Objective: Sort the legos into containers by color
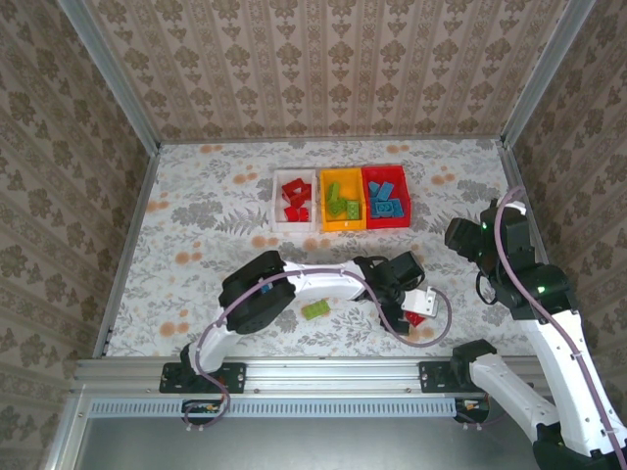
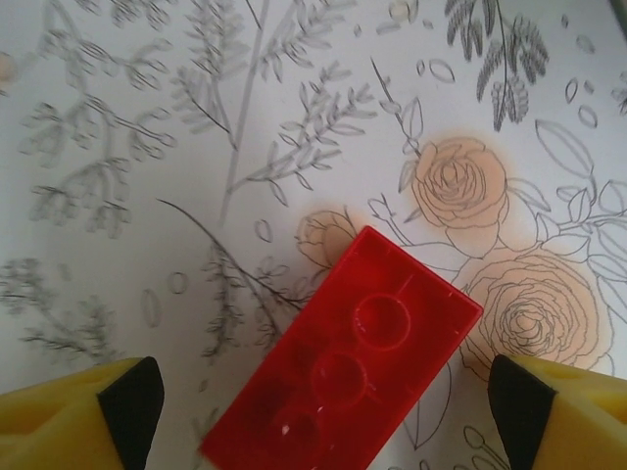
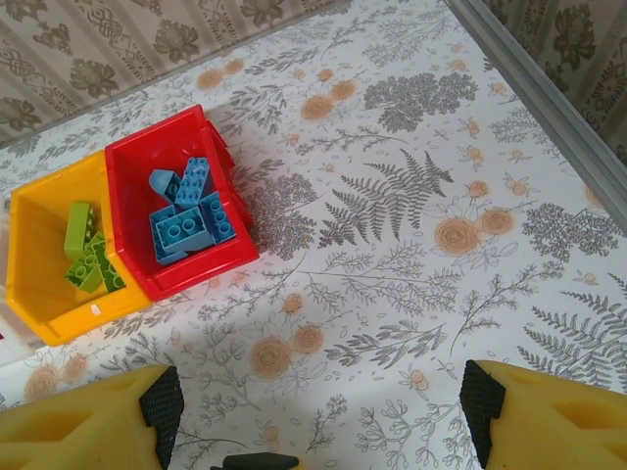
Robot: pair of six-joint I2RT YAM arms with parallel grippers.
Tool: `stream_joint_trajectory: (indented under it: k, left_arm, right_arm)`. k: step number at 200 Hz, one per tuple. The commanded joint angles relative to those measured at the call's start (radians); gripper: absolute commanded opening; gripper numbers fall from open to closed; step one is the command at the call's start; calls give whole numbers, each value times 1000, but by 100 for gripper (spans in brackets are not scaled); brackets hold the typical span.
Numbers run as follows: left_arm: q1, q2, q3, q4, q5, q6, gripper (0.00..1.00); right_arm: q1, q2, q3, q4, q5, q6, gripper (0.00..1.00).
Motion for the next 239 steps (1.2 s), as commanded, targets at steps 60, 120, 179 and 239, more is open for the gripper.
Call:
stream_joint_trajectory:
  k: [60, 120, 179, 239]
  left_arm:
    - [-8, 38, 53, 8, 34, -56, 58]
    - [-17, 30, 43, -3, 24, -92, 36]
    - [21, -75, -1, 22, -136, -262, 31]
    - [232, -388, -121, -48, -264, -554, 31]
  right_arm:
    - [-9, -7, -5, -11, -36, -16, 78]
    - [-12, -5, -15, -6, -50, -15, 78]
    - [-12, -5, 19, -96, -119, -22, 76]
    - [4, 39, -71, 182, -493, -79, 73]
